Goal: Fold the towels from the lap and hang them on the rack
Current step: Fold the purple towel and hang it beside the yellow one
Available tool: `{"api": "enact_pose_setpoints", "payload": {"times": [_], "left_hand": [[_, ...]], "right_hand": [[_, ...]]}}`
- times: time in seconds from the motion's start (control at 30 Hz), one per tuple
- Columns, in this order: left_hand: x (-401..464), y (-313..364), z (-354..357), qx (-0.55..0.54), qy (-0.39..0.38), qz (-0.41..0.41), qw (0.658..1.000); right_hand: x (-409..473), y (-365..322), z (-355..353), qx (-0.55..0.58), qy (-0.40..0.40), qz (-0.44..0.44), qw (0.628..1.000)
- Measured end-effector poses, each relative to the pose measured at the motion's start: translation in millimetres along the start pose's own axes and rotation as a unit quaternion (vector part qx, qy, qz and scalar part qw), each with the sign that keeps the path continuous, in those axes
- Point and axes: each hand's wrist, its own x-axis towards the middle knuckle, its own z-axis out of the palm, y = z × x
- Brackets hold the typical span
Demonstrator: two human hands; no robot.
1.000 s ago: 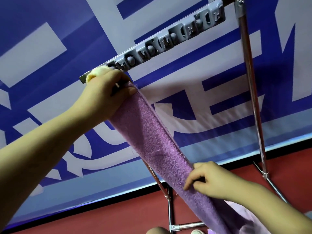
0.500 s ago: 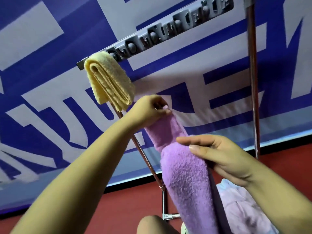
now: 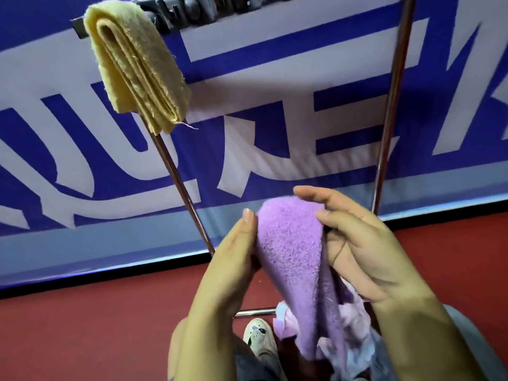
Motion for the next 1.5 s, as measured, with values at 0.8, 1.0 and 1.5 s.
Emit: {"api": "enact_pose_setpoints", "payload": {"times": [0.8,1.0,1.5], "left_hand": [[-20,12,5,-0.125,-0.038,0.062,0.989],[-23,20,10,-0.141,-0.013,0.116,0.983],[-19,32,14,-0.137,0.111,0.144,0.974]], "right_hand": [[-13,-9,3,-0.083,-0.031,-0.010,0.996],[-15,-8,5,-0.120,0.034,-0.063,0.990],[-15,-4,7,-0.252,-0.020,-0.139,0.957]]}}
